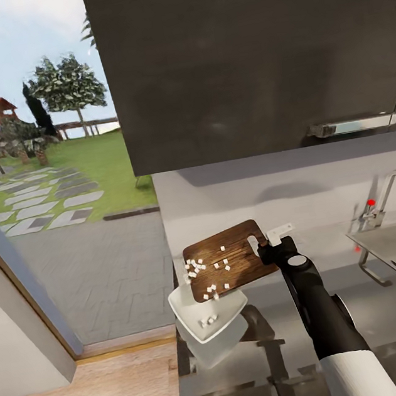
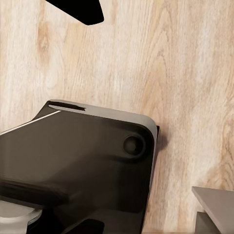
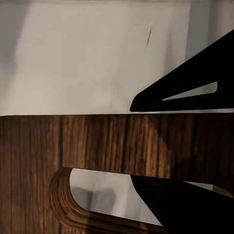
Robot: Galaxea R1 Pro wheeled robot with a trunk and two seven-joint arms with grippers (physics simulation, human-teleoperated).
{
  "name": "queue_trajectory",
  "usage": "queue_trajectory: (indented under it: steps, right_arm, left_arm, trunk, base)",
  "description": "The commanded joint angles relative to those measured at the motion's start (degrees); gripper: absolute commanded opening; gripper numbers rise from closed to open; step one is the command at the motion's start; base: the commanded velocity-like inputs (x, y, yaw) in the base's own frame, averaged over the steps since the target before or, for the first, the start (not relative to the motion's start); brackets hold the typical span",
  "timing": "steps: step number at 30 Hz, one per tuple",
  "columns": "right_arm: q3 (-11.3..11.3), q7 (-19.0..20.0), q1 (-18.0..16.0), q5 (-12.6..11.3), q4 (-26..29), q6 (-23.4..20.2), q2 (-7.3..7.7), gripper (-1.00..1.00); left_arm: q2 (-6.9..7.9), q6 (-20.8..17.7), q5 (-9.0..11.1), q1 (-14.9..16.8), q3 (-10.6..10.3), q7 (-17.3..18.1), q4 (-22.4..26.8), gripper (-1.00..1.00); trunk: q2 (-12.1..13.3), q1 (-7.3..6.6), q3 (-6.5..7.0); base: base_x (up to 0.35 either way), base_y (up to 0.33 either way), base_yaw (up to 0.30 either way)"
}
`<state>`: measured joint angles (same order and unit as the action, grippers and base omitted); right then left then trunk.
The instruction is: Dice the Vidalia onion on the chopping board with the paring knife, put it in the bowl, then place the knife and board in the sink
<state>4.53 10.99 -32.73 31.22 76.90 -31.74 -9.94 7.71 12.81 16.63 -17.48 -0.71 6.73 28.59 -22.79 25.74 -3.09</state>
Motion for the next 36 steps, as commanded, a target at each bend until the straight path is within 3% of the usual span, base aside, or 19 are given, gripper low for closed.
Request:
queue_trajectory:
  steps: [1, 36]
  right_arm:
    - [0.1, 0.5, -0.1, 0.6, 0.1, -0.2, -0.06, -1.00]
    - [0.1, 0.5, -0.1, 0.6, 0.0, -0.1, -0.06, -1.00]
  left_arm:
    - [0.03, 0.0, 0.6, 0.0, -0.1, 0.3, 0.1, 1.00]
    - [0.03, 0.0, 0.6, 0.0, -0.1, 0.3, 0.1, 1.00]
  trunk:
    - [-0.1, 0.04, -0.12]
    - [-0.1, 0.04, -0.12]
  base:
    - [0.000, -0.028, 0.000]
    - [0.000, -0.001, 0.000]
